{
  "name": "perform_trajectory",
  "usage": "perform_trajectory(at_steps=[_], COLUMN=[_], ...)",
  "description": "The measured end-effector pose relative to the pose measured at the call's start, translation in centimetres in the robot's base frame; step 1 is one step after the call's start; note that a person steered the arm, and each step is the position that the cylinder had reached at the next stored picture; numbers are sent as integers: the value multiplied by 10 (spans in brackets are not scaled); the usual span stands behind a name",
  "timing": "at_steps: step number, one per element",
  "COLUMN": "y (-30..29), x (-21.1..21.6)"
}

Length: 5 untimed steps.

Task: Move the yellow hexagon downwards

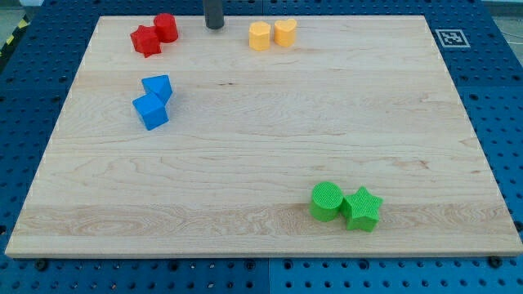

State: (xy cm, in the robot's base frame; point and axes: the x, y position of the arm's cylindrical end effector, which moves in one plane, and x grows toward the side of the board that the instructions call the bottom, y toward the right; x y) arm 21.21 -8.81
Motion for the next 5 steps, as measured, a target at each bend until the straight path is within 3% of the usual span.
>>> perform_trajectory(at_steps=[3, 5], y=[14, 55], x=[11, 13])
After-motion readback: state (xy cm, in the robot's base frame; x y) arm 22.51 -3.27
